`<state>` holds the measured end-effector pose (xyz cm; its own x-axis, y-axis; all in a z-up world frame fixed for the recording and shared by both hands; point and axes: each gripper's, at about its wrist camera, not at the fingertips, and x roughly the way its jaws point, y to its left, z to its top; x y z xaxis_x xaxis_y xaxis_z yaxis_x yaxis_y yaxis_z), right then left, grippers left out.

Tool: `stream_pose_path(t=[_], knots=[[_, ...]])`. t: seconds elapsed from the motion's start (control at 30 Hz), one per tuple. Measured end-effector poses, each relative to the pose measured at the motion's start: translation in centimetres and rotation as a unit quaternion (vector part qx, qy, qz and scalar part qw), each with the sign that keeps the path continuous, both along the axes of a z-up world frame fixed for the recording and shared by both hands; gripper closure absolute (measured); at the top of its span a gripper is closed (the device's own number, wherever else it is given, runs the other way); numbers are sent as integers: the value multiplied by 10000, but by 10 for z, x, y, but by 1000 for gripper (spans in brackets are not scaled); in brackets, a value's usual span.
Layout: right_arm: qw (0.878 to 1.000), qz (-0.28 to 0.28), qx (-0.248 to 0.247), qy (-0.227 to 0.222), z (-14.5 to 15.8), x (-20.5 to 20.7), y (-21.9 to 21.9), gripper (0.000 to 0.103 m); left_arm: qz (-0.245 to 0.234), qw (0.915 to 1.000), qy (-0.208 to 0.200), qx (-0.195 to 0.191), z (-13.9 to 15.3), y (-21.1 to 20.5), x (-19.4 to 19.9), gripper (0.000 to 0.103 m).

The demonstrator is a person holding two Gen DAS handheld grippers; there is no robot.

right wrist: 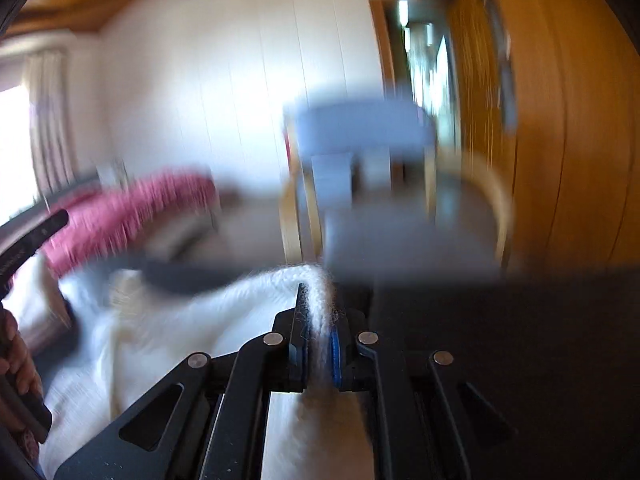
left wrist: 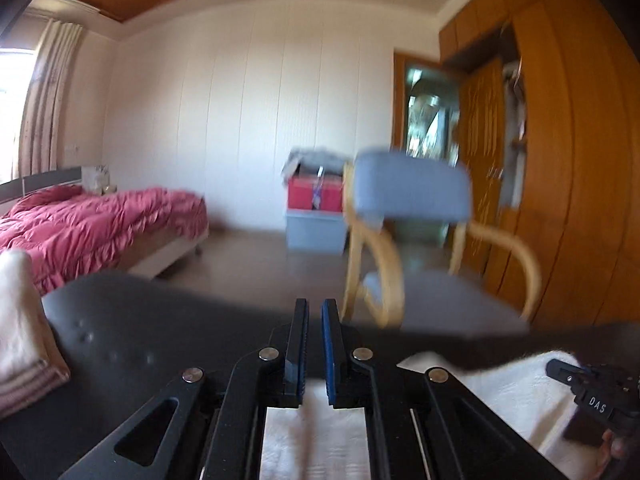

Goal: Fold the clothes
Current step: 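Lower the sweater onto the table with both tools, laying it flat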

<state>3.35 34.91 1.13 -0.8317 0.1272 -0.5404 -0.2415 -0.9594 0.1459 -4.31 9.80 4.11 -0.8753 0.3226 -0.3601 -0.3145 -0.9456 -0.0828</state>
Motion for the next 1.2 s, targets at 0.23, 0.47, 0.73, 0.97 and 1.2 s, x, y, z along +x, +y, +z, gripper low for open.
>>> stream_pose_path(t=[0.23, 0.47, 0.73, 0.97, 1.2], knots=[[9880, -334, -632, -1367, -64, -62, 53, 89, -52, 9862, -1543, -602, -107, 48, -70, 98], [9913, -386, 772, -993, -23, -57, 25, 87, -503, 9708, -2289, -511, -128, 66, -106, 98], [9679, 1341, 1204, -1751, -47, -99, -48, 88, -431, 9721, -2255, -485, -120, 64, -102, 97], [9774, 862, 980, -1665, -63, -137, -18, 87, -284, 9733, -2228, -468, -116, 72, -135, 96], [9733, 650, 1435, -1669, -69, -161, -20, 84, -247, 9739, -2120, -767, -115, 95, -152, 96]])
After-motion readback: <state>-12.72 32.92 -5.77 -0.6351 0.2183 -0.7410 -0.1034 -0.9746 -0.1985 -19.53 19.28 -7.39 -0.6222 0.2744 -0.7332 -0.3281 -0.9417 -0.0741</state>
